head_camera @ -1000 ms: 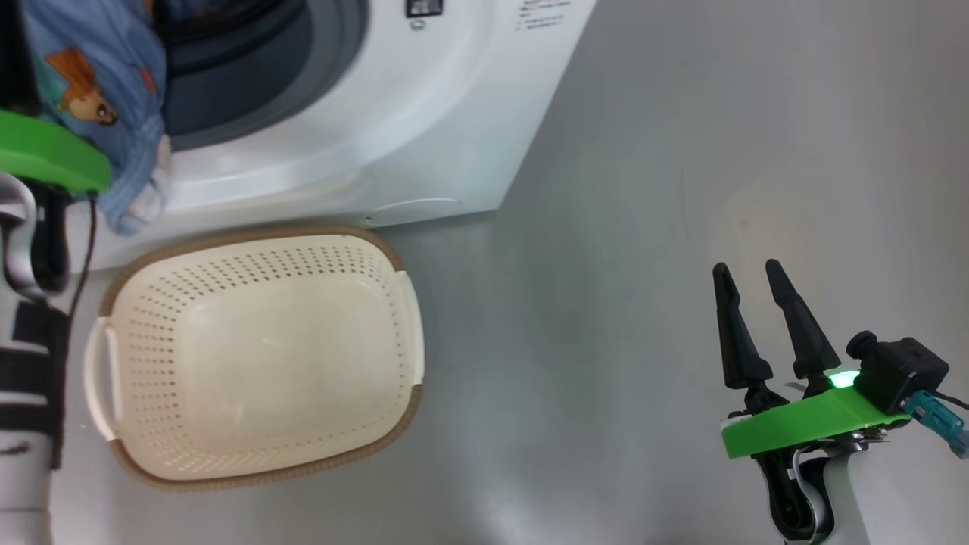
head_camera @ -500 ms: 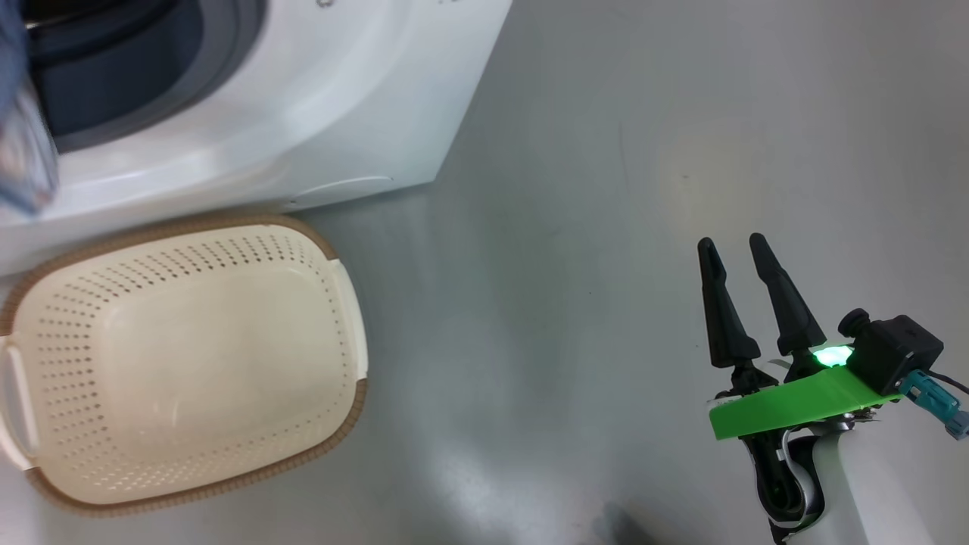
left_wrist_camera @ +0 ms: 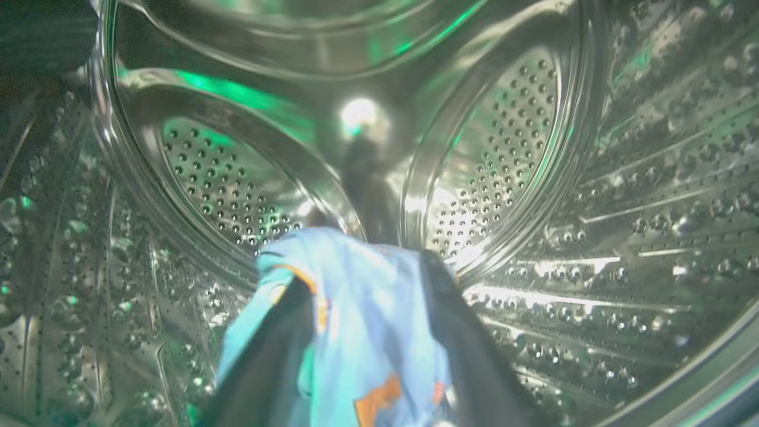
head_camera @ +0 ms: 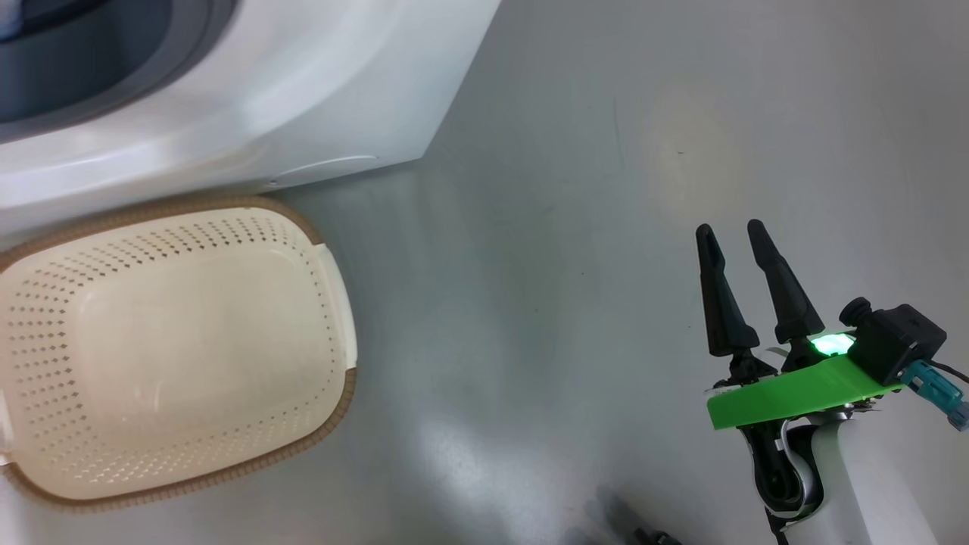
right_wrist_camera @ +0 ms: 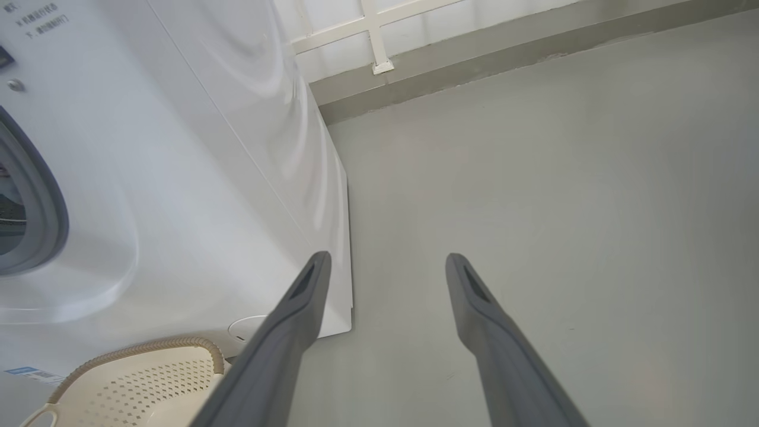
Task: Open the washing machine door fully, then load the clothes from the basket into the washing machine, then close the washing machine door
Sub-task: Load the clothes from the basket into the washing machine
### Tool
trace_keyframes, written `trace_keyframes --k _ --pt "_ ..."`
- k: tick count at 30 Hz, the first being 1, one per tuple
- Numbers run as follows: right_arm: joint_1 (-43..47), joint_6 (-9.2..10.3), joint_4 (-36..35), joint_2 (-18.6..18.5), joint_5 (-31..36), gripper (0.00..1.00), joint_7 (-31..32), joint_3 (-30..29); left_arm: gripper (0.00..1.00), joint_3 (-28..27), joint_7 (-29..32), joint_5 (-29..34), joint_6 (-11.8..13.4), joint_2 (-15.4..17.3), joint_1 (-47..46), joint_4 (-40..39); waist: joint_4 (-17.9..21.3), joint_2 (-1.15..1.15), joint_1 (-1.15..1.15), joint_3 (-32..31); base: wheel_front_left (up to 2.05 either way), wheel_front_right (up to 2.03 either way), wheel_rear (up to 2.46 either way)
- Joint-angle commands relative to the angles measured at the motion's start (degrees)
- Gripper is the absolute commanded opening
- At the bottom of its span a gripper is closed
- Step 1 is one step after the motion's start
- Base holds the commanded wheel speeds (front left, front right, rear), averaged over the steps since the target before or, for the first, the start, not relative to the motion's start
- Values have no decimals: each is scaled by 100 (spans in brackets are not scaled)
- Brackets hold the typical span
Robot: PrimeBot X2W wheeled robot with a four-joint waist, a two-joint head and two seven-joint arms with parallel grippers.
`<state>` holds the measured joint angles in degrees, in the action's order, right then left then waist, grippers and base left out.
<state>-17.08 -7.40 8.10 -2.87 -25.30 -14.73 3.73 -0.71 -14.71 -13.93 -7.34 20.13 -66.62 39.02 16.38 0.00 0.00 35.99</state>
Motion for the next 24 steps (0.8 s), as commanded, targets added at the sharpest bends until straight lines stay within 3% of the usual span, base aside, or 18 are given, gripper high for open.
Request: trace_keyframes --k 1,11,24 --pt "-10 -9 -124 -1 -47 100 -27 128 100 -92 -29 37 -14 261 61 -76 -30 0 0 -4 0 0 0" --pt "-55 -9 -135 -1 81 100 -27 55 100 4 -29 98 -14 44 282 278 -209 0 0 -132 0 0 0" --pt "45 -9 -33 -1 260 100 -27 45 100 -503 -29 408 -4 -569 1283 -84 -476 0 0 -673 0 0 0"
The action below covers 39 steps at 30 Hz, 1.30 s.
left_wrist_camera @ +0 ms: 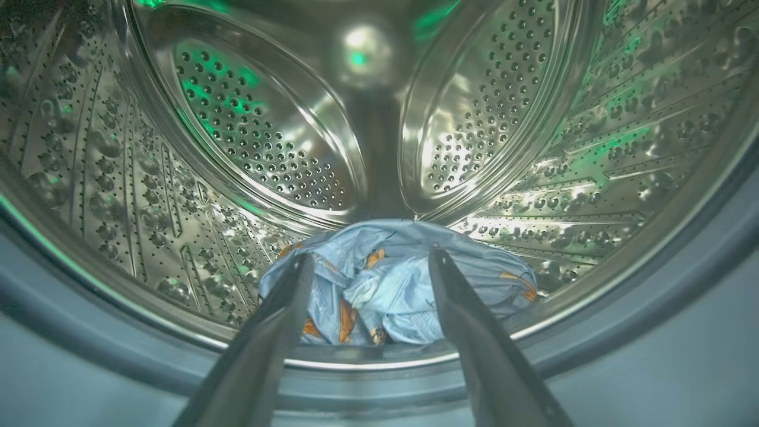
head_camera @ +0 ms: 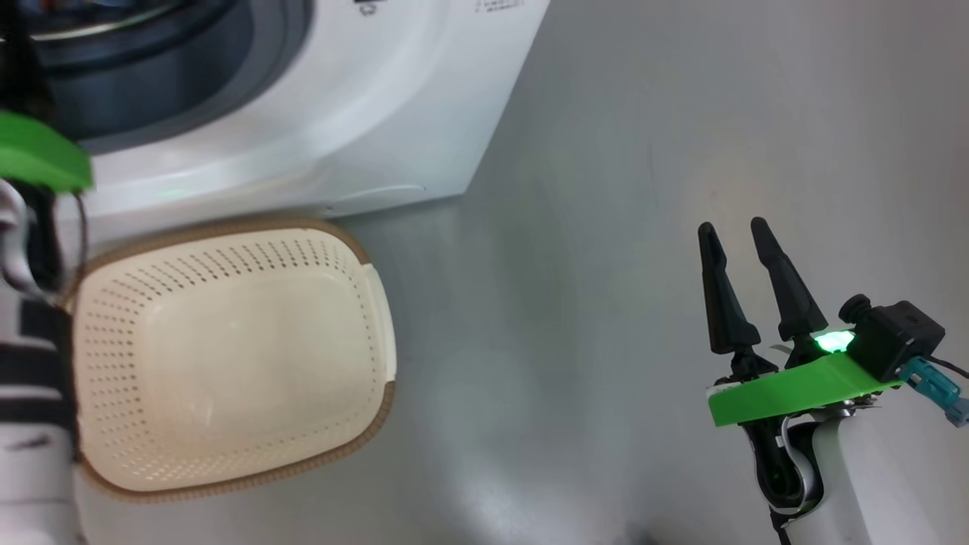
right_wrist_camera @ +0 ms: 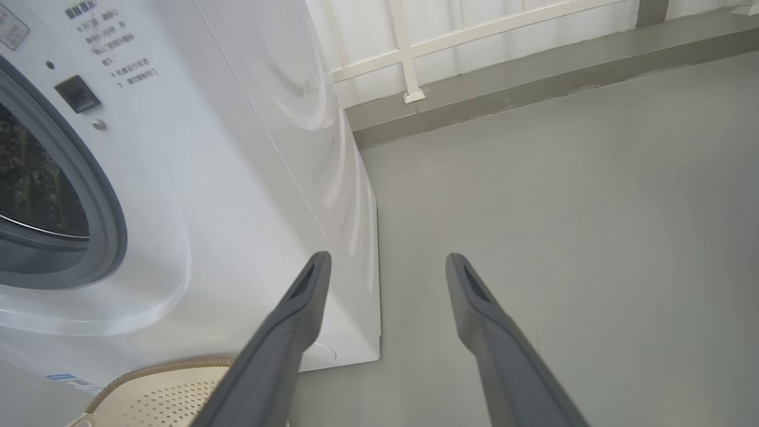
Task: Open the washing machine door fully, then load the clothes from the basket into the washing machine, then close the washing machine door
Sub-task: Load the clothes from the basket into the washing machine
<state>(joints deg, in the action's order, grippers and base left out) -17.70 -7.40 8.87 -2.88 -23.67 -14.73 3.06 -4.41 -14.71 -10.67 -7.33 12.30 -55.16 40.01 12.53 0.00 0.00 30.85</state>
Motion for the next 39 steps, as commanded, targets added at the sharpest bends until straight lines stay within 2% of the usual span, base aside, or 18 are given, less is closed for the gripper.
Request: trace_keyframes --k 1,7,13,23,39 --pt "121 -9 -96 0 124 100 -27 112 100 -184 -29 76 -6 159 250 -236 -116 0 0 -224 0 0 0" --pt "226 -9 -7 -15 253 100 -27 94 100 -305 -29 181 -12 -56 889 -544 -274 0 0 -595 0 0 0" --pt "425 -9 88 -204 269 100 -27 124 100 -333 -29 297 -14 -355 1677 -908 -518 0 0 -1084 0 0 0" --pt "918 -9 230 -476 197 100 -27 166 100 -436 -29 372 -15 -664 2988 -1511 -867 0 0 -1982 0 0 0" --pt "1620 -9 246 -687 98 100 -27 -42 100 -269 -29 372 -15 -751 4653 -2302 -1162 0 0 -2786 0 0 0"
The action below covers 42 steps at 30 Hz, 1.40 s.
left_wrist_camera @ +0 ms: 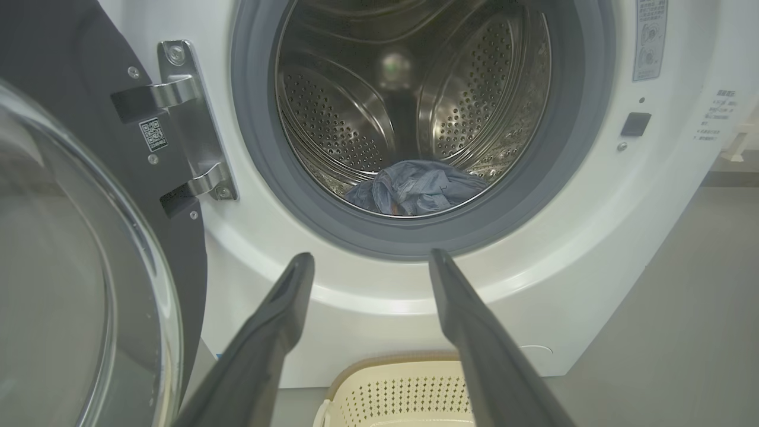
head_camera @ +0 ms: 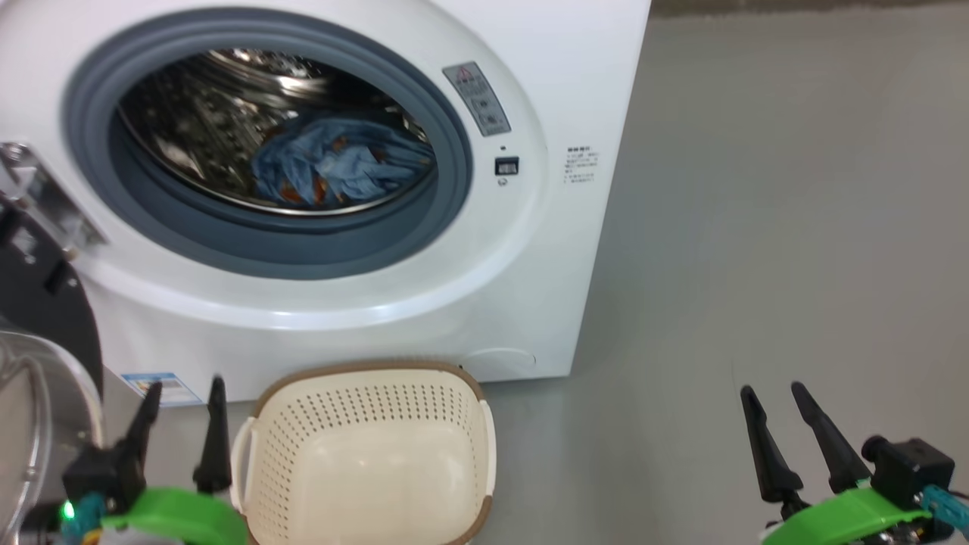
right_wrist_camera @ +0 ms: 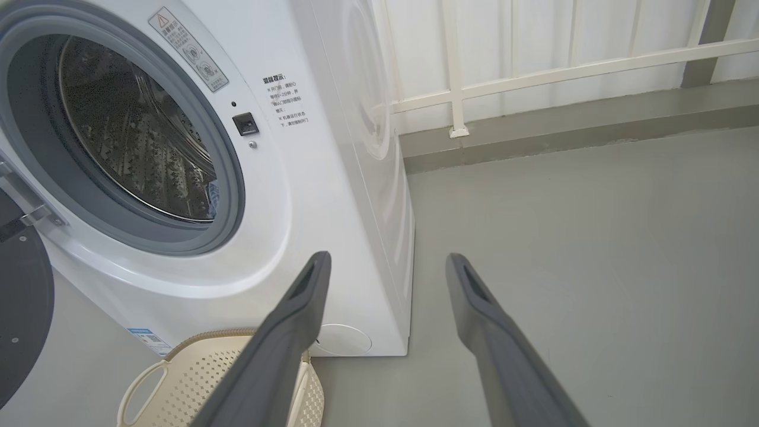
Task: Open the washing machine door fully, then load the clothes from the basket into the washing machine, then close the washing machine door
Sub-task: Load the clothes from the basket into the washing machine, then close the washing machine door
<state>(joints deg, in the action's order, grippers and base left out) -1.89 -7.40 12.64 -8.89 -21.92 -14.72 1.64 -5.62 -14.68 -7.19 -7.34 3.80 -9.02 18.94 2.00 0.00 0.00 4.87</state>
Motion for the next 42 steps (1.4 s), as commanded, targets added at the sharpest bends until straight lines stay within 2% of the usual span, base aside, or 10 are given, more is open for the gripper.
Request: trace_keyframes --k 1,14,42 --pt "82 -9 -132 -92 -79 100 -28 85 100 -147 -32 -18 -14 90 144 -228 -119 0 0 -234 0 0 0" --pt "374 -9 -221 -105 -81 100 -28 -84 100 -231 -32 -155 -14 39 1006 -797 -191 0 0 -400 0 0 0" --pt "360 -9 -245 -32 -46 100 -28 -160 100 -231 -32 -73 -14 32 906 -844 -227 0 0 -262 -2 2 0"
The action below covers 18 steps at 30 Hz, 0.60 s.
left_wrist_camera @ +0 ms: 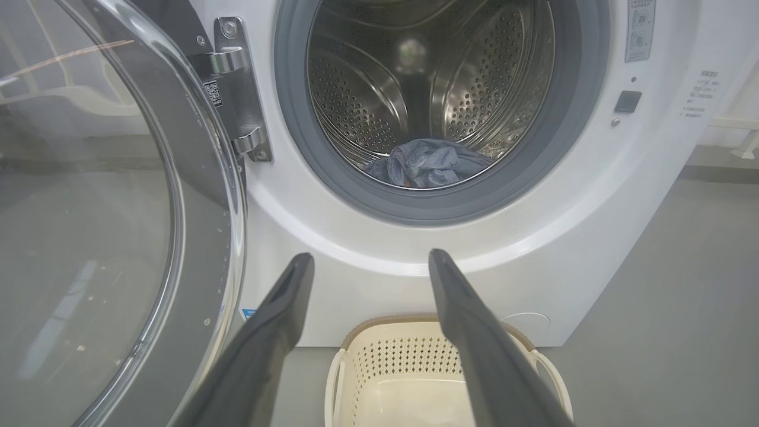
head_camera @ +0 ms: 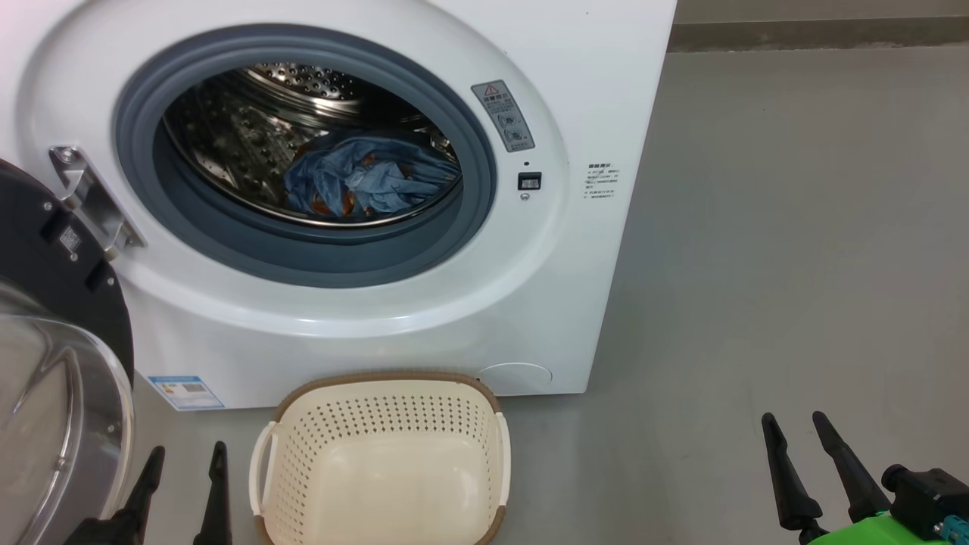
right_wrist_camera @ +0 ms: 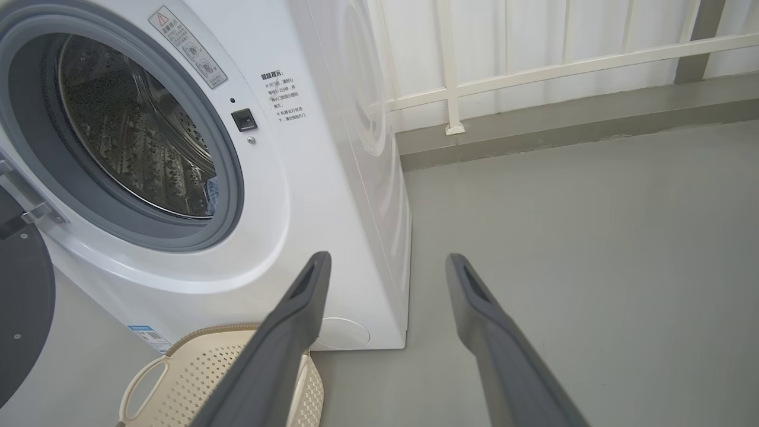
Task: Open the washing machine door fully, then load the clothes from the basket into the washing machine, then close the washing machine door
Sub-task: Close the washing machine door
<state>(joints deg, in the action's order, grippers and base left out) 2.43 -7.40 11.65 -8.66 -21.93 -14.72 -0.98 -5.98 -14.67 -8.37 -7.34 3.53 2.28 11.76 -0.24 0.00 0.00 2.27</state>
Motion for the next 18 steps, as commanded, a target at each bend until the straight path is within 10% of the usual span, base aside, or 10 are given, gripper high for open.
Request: trace_keyframes --k 1,18 --pt "-70 -9 -144 -56 -47 100 -28 107 100 -212 -33 55 -14 55 -227 -137 -6 0 0 -5 -49 49 0" --pt "-40 -9 -139 -96 -61 100 -28 117 100 -144 -33 43 -14 44 -165 -177 -49 0 0 -30 -102 102 0"
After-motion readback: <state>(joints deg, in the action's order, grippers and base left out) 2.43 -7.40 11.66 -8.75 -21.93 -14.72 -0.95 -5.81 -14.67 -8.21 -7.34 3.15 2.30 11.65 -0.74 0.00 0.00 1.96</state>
